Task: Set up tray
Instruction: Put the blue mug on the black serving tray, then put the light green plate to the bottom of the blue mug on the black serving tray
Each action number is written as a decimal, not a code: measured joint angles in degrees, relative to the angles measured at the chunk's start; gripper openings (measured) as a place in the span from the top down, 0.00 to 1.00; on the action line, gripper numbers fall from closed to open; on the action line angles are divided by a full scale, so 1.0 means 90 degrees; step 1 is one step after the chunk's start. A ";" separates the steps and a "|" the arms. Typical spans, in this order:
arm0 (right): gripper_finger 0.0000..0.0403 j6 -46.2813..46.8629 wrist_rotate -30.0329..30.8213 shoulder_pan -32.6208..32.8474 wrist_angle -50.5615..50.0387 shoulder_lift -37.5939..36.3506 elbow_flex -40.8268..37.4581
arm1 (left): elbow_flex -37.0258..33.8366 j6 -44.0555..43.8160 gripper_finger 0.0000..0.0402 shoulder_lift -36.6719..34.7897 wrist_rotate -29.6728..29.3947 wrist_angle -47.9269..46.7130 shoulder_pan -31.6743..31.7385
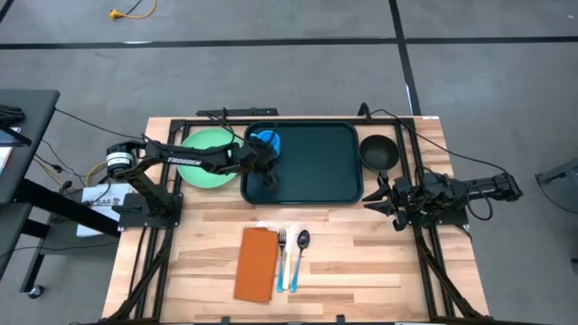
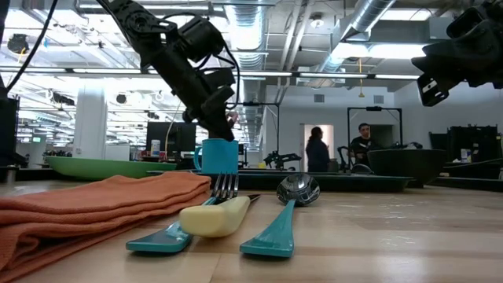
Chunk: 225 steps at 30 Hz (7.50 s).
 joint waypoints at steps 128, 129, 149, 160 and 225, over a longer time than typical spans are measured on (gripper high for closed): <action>0.80 0.0002 -0.0002 0.0000 -0.0007 -0.0002 0.0000 | 0.0233 0.1974 0.93 0.0826 -0.1020 0.0932 0.0772; 0.80 0.0002 -0.0002 0.0000 -0.0005 -0.0001 0.0000 | 0.0233 0.1987 0.93 0.0826 -0.1130 0.0903 0.0780; 0.80 0.0002 -0.0002 0.0000 -0.0006 0.0000 0.0000 | 0.0233 0.2133 0.93 0.0794 -0.1847 0.0827 0.0554; 0.80 -0.0002 -0.0022 0.0000 -0.0012 0.0000 0.0000 | 0.0357 0.2351 0.93 0.0150 -0.2891 -0.0876 -0.0816; 0.80 -0.0527 -0.0024 0.0000 -0.0017 -0.0002 0.0000 | -0.1200 -0.2060 0.58 -0.1668 -0.1087 -0.6378 -0.1490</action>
